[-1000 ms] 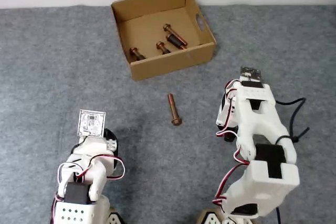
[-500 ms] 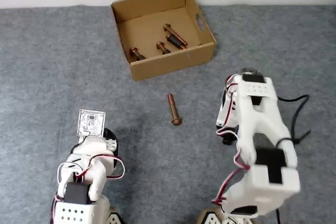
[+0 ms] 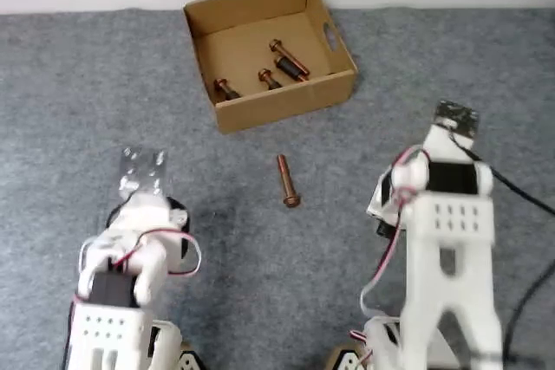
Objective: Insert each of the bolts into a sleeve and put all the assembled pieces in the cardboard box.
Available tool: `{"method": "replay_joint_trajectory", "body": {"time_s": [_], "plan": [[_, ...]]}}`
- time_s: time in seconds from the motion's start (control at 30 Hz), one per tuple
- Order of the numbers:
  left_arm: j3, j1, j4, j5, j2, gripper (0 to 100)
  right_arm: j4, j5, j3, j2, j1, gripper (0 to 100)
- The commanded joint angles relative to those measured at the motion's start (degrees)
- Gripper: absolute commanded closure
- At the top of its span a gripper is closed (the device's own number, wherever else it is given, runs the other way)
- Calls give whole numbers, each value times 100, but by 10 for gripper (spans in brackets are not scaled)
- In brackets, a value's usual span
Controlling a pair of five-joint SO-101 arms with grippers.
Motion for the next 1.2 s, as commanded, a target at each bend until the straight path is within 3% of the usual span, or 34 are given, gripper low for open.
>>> {"method": "replay_joint_trajectory", "body": {"time_s": [0.0,0.17,0.57,0.83,0.97,1.17], "plan": [[-954,334,-26,0,1222,995,-207,-299,316,-1226,-4,990],[-1736,782,-18,158,2382,995,-312,-448,1222,-2677,22,990],[-3653,2013,246,2532,4220,995,-330,-413,3226,-6501,189,991],[-4796,2251,686,2778,5785,945,-418,-413,3349,-6563,303,991],[-5719,2277,1275,2963,6769,879,-426,-413,3376,-6571,303,991],[-7327,2277,2259,3024,8422,874,-426,-413,3376,-6571,303,991]]}}
